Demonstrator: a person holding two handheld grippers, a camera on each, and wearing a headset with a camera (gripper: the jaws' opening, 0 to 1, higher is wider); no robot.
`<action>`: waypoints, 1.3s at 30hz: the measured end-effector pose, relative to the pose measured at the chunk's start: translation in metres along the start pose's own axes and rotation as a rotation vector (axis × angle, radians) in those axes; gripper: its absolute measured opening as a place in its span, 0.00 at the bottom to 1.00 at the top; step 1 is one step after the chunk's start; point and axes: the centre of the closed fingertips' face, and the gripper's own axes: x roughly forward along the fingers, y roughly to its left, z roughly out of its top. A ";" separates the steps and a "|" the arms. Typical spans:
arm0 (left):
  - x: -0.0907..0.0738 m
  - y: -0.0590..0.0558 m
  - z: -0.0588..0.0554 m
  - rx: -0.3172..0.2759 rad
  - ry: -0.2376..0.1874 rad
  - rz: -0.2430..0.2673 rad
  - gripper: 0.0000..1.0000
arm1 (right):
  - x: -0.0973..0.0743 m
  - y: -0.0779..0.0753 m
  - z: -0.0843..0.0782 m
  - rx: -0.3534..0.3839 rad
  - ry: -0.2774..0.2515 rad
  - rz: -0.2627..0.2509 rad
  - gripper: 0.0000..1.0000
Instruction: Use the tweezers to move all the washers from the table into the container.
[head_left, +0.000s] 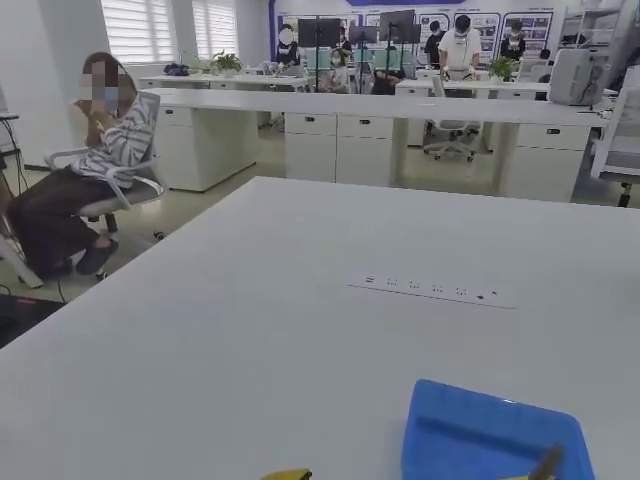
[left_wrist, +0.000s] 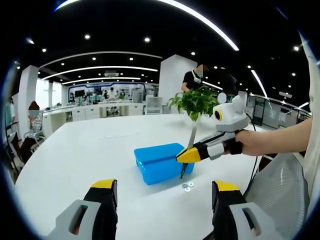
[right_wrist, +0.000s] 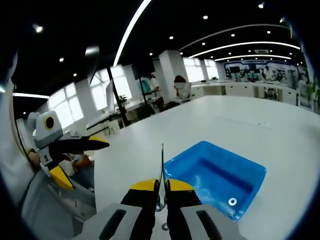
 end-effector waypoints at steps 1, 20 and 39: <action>0.000 0.000 0.000 -0.001 -0.001 0.000 0.78 | -0.001 -0.001 0.004 -0.001 -0.007 -0.001 0.03; -0.001 -0.001 -0.001 -0.002 0.001 -0.004 0.78 | -0.014 -0.031 0.045 0.040 -0.115 -0.048 0.03; -0.001 0.000 0.000 -0.007 0.000 -0.005 0.78 | -0.006 -0.087 0.031 0.172 -0.080 -0.148 0.03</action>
